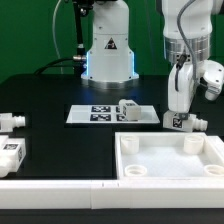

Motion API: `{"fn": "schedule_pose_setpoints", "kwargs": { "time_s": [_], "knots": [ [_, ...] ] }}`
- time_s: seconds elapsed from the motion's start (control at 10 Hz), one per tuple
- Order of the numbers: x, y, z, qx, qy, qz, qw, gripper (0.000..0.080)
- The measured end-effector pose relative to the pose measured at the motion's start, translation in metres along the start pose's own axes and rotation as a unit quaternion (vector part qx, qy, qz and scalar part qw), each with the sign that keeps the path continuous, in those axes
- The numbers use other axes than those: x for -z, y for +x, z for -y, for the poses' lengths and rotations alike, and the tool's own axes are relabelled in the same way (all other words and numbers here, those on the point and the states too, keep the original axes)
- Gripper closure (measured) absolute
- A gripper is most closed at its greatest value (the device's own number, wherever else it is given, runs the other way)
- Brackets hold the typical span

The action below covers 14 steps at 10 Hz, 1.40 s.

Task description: Assemble square table

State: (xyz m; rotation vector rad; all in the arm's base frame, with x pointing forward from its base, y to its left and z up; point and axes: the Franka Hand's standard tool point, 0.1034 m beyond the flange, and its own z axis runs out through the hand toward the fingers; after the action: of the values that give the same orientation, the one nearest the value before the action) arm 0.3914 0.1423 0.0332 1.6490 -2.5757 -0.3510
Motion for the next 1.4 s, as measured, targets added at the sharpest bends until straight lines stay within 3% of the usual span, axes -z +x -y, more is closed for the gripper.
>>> {"fn": "schedule_pose_setpoints", "kwargs": {
  "time_s": [0.9, 1.3, 1.4],
  "knots": [
    [0.000, -0.001, 0.001, 0.003, 0.004, 0.000, 1.000, 0.0151],
    [0.008, 0.000, 0.017, -0.029, 0.057, 0.037, 0.997, 0.0151],
    [0.004, 0.002, 0.017, -0.030, 0.059, 0.037, 0.997, 0.0151]
  ]
}}
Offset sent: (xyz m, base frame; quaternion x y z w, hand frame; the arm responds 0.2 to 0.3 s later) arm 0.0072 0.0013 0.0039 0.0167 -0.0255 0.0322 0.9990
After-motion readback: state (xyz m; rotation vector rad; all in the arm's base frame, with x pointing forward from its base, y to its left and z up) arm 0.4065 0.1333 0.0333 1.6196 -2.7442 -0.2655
